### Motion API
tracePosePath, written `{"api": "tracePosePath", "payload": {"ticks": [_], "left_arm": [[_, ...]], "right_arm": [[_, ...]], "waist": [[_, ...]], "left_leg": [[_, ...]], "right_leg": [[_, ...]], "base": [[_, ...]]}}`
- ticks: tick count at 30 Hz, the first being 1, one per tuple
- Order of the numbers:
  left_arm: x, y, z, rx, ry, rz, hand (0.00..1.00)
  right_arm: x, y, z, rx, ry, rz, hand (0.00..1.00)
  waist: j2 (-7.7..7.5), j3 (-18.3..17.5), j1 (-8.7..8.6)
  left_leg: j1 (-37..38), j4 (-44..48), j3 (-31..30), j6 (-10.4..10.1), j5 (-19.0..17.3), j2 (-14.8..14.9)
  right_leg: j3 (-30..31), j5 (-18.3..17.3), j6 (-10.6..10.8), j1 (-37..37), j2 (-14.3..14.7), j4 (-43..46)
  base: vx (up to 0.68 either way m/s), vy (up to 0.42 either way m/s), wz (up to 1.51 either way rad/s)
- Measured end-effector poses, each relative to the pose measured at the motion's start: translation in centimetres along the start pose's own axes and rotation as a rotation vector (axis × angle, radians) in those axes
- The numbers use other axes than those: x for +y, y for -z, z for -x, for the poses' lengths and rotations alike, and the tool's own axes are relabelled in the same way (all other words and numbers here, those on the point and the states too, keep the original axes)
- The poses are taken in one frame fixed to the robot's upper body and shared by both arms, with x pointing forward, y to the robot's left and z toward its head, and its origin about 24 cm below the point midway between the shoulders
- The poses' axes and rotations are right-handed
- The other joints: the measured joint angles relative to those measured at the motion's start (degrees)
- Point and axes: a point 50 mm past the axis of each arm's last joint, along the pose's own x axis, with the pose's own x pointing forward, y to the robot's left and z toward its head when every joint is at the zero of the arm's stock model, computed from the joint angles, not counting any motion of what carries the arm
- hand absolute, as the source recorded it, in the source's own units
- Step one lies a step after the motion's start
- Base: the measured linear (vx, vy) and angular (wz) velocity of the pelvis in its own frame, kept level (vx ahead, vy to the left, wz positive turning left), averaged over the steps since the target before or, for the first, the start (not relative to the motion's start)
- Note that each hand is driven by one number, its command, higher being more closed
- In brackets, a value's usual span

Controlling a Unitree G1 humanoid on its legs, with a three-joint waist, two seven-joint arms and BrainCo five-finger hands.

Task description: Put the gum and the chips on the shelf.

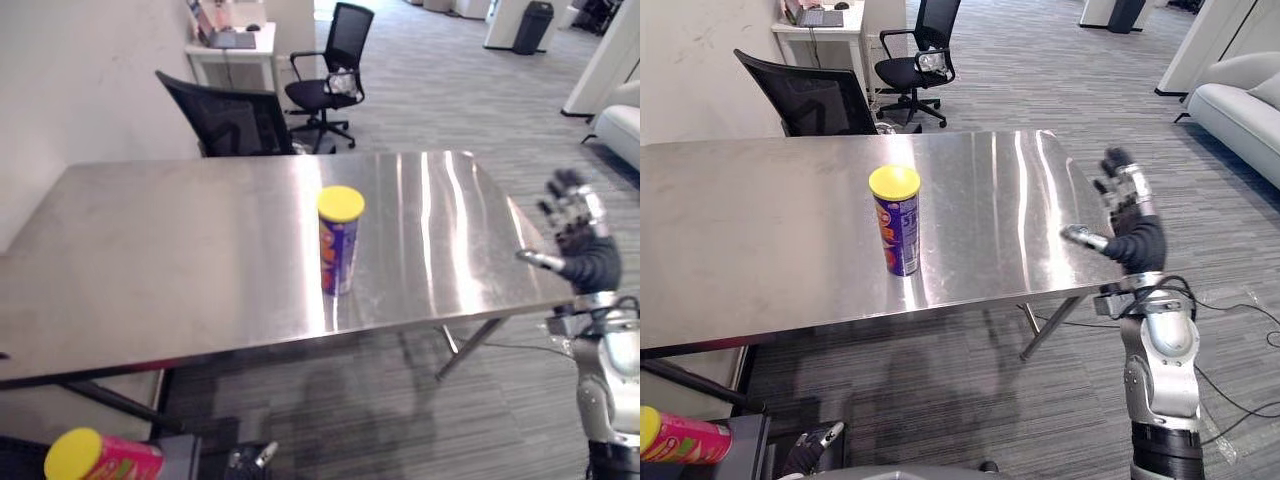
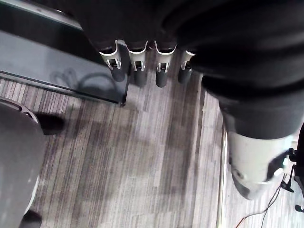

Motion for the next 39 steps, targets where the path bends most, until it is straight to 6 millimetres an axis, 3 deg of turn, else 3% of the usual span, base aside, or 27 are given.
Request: {"api": "tracePosePath", "payload": {"ticks": [3,5,7,19,31,39], "left_arm": [[-0.2,-0.1,0.0,-0.003,0.011,-0.015,0.0],[-0.5,-0.4,-0.1,-0.011,0.024,-0.024,0.0],[-0.6,-0.4,-0.1,-0.01,0.028,-0.024,0.0],[-0.7,-0.5,-0.2,-0.013,0.05,-0.043,0.0],[-1.1,-1.1,-0.5,-0.015,0.065,-0.046,0.0],[-1.0,-1.3,-0.5,-0.022,0.059,-0.033,0.0]], "right_arm": [[1.6,1.5,0.0,0.07,-0.109,-0.047,0.0],[2.4,2.7,0.2,0.126,-0.155,-0.074,0.0],[2.8,3.2,0.1,0.147,-0.183,-0.079,0.0],[5.2,4.6,-2.4,0.173,-0.29,-0.109,0.0],[6.1,6.5,-5.5,0.24,-0.322,-0.037,0.0],[6.4,7.5,-6.6,0.298,-0.326,-0.022,0.0]], "waist": [[0.24,0.08,0.08],[0.52,0.07,1.27],[0.83,-0.03,1.41],[1.36,0.09,1.99],[1.88,0.95,4.49],[1.78,1.8,4.69]], "left_leg": [[-0.83,0.58,-1.22,0.05,0.03,-0.16],[-0.83,0.69,-1.49,0.08,0.06,-0.1],[-0.92,0.69,-2.01,0.25,0.18,-0.17],[-1.64,0.71,-4.89,0.81,1.47,-0.94],[-1.76,-0.52,-7.82,0.74,3.28,-1.2],[-1.7,-0.67,-9.25,0.8,3.48,-1.48]], "right_leg": [[-0.98,0.0,0.0,0.04,-0.14,0.01],[-1.25,-0.01,0.0,0.23,-0.07,0.01],[-1.61,-0.02,0.0,0.36,-0.1,0.02],[-3.76,-0.05,-0.04,1.04,-0.24,0.02],[-6.23,-0.11,-0.17,1.91,-0.17,-0.3],[-7.83,-0.1,-0.16,2.96,-0.19,-1.04]], "base": [[-0.03,-0.015,0.18],[-0.04,-0.025,0.06],[-0.03,-0.019,0.09],[-0.03,-0.01,0.12],[-0.03,-0.011,0.12],[0.0,0.002,0.09]]}}
